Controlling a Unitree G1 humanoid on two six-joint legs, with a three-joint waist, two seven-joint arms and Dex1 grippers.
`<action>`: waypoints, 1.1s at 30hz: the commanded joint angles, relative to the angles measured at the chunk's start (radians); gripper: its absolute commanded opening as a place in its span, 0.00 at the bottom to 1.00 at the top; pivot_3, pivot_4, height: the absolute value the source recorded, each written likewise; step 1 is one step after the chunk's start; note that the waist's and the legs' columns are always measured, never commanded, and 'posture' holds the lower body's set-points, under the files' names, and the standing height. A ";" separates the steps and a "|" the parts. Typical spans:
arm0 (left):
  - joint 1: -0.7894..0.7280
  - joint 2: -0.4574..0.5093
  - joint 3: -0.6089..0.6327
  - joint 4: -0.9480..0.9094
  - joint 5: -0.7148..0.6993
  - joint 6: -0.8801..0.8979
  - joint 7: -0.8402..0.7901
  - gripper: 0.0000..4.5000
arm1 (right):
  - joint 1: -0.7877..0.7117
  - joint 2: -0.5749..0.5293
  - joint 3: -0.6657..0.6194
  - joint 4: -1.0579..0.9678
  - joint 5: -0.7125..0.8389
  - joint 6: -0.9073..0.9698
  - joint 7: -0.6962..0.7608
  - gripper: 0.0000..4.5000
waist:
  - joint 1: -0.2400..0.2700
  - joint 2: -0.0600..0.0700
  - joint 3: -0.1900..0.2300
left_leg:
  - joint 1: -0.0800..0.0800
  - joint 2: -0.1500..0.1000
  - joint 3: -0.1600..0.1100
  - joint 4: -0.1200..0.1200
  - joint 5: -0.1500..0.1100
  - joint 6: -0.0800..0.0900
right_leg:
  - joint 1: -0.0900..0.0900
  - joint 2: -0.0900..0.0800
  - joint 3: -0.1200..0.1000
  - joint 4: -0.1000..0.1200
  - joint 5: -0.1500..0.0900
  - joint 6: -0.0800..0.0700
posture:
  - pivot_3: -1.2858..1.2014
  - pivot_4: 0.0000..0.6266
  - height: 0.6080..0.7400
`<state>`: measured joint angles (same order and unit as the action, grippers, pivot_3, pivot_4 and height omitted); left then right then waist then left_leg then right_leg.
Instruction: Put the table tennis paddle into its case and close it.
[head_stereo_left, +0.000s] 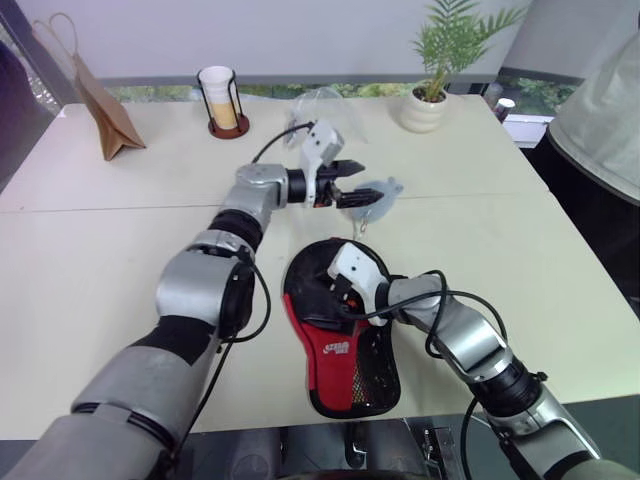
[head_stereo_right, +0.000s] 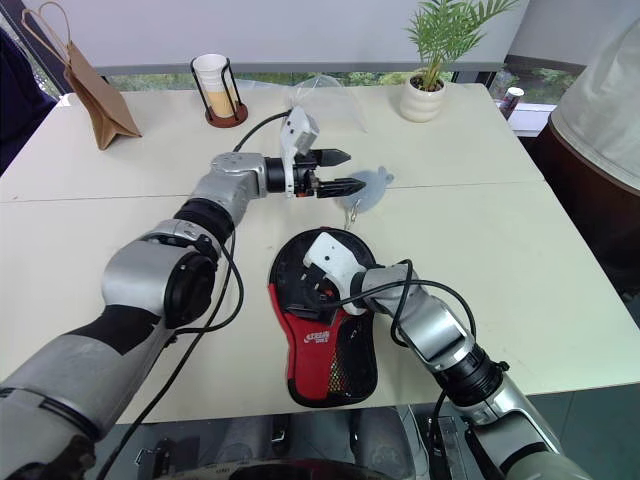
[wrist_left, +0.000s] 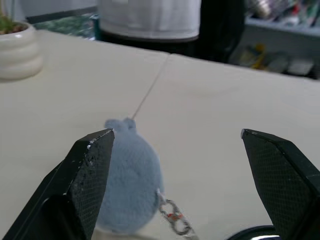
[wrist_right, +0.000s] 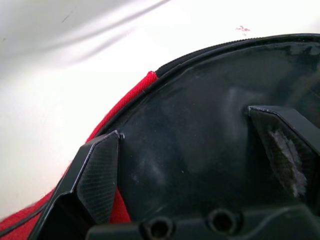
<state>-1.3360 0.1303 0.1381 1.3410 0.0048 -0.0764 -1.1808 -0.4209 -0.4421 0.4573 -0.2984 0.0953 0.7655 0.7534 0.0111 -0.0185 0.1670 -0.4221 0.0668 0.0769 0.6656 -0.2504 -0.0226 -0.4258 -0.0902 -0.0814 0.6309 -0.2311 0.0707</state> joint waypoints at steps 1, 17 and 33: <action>0.016 0.069 -0.009 -0.080 -0.023 -0.036 -0.115 0.92 | 0.011 -0.069 -0.015 0.110 -0.022 0.045 0.009 1.00 | 0.000 0.000 0.000 | 0.000 0.000 0.000 0.000 0.000 0.000 | 0.000 0.000 0.000 0.000 0.000 0.000 | 0.52 0.24 1.00; 0.545 0.209 -0.223 -0.890 -0.139 0.063 -0.391 0.92 | -0.314 -0.355 -0.232 0.110 0.071 -0.003 0.197 1.00 | -0.002 0.003 0.003 | -0.005 0.000 0.000 0.000 0.000 0.000 | -0.006 0.000 0.000 0.001 0.001 0.002 | 0.52 0.24 1.00; 0.671 0.190 -0.364 -1.048 -0.136 0.188 -0.203 0.92 | -0.775 -0.169 0.127 1.264 -0.536 -1.115 0.022 1.00 | -0.030 0.005 0.004 | -0.005 0.000 0.002 0.000 0.000 0.000 | -0.006 0.001 0.001 0.002 0.001 0.003 | 0.52 0.24 1.00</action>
<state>-0.6706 0.3117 -0.2217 0.3353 -0.1122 0.0855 -1.3974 -1.1379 -0.6227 0.5869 0.9175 -0.4061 -0.2742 0.8197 -0.0192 -0.0131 0.1714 -0.4267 0.0672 0.0791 0.6653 -0.2499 -0.0228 -0.4319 -0.0894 -0.0801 0.6328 -0.2296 0.0733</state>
